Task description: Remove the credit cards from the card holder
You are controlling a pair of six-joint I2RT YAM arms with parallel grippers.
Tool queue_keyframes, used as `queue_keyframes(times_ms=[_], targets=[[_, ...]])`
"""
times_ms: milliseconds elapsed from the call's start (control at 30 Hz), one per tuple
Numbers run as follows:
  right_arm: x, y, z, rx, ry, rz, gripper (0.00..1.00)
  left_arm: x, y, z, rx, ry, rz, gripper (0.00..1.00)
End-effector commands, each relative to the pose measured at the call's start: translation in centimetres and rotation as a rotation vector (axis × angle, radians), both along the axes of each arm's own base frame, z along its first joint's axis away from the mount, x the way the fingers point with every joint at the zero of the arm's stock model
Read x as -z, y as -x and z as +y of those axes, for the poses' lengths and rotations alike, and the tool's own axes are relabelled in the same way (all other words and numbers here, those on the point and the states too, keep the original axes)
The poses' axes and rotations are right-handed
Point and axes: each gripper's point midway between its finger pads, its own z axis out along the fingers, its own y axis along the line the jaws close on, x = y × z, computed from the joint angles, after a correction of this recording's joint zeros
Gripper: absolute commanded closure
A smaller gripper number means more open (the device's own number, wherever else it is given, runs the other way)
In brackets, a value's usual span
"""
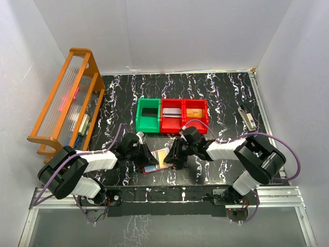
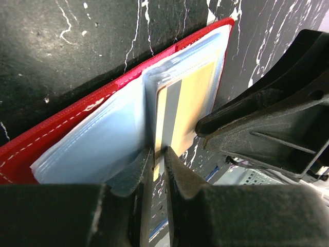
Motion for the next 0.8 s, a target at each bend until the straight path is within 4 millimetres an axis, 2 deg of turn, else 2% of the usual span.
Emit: queue_keyframes(times_ms=[0, 100, 367, 667, 767], targets=[[2.6, 1.6, -0.9, 0.005, 0.063, 0.040, 0.79, -1.1, 0.5, -1.7, 0.024, 0.120, -0.006, 0.92], [3.1, 1.7, -1.1, 0.012, 0.074, 0.046, 0.79, -2.3, 0.3, -2.3, 0.038, 0.173, -0.037, 1.00], [3.5, 1.5, -1.3, 0.024, 0.093, 0.046, 0.79, -5.0, 0.5, -2.3, 0.083, 0.214, -0.127, 1.00], [1.5, -0.1, -1.3, 0.056, 0.105, -0.035, 0.74, -4.9, 1.1, -0.9, 0.090, 0.165, -0.143, 1.00], [1.6, -0.3, -1.2, 0.042, 0.117, -0.038, 0.73, -5.0, 1.3, -0.8, 0.092, 0.171, -0.149, 1.00]])
